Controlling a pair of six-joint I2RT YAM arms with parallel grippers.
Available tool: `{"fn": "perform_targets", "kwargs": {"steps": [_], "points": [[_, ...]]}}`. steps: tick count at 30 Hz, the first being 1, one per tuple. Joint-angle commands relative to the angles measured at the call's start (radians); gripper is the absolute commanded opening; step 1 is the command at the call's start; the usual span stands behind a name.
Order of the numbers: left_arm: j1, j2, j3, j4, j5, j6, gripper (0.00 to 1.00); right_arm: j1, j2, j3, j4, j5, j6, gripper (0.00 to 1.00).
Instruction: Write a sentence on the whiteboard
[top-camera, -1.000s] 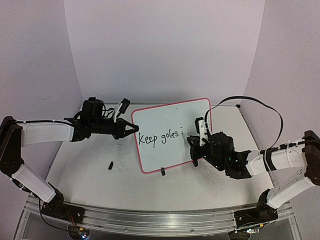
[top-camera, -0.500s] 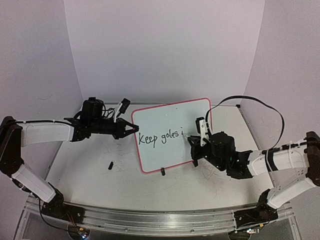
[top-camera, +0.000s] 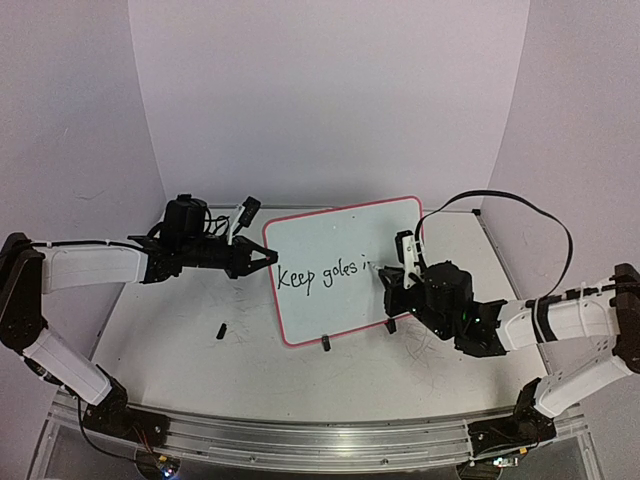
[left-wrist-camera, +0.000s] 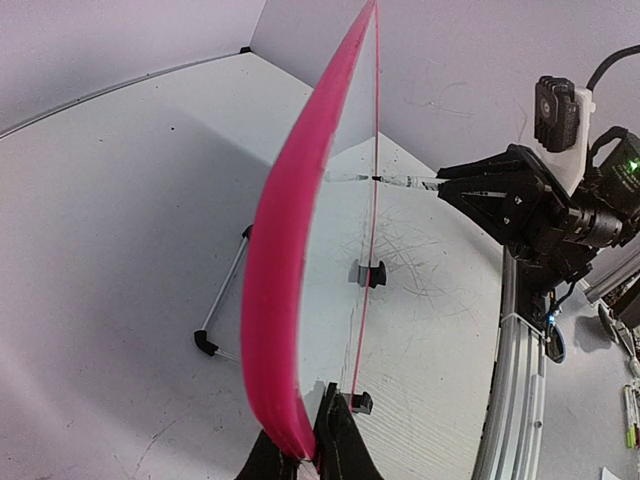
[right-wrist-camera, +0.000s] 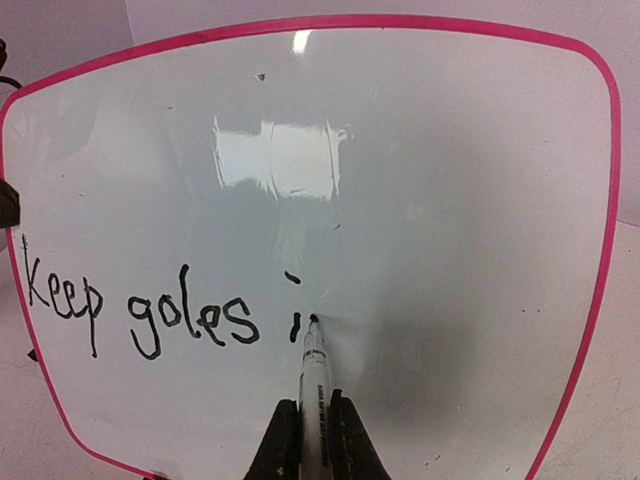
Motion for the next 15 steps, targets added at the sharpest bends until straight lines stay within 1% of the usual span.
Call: {"fn": "perform_targets", "kwargs": {"steps": [1, 15], "points": [[0.015, -0.018, 0.02, -0.025, -0.168, 0.103, 0.0, -0.005, 0.003, 0.037, 0.031, 0.034, -0.011, 0.0], [0.015, -0.019, 0.02, -0.027, -0.167, 0.104, 0.0, -0.004, 0.011, 0.03, 0.007, 0.031, -0.004, 0.0]]}}
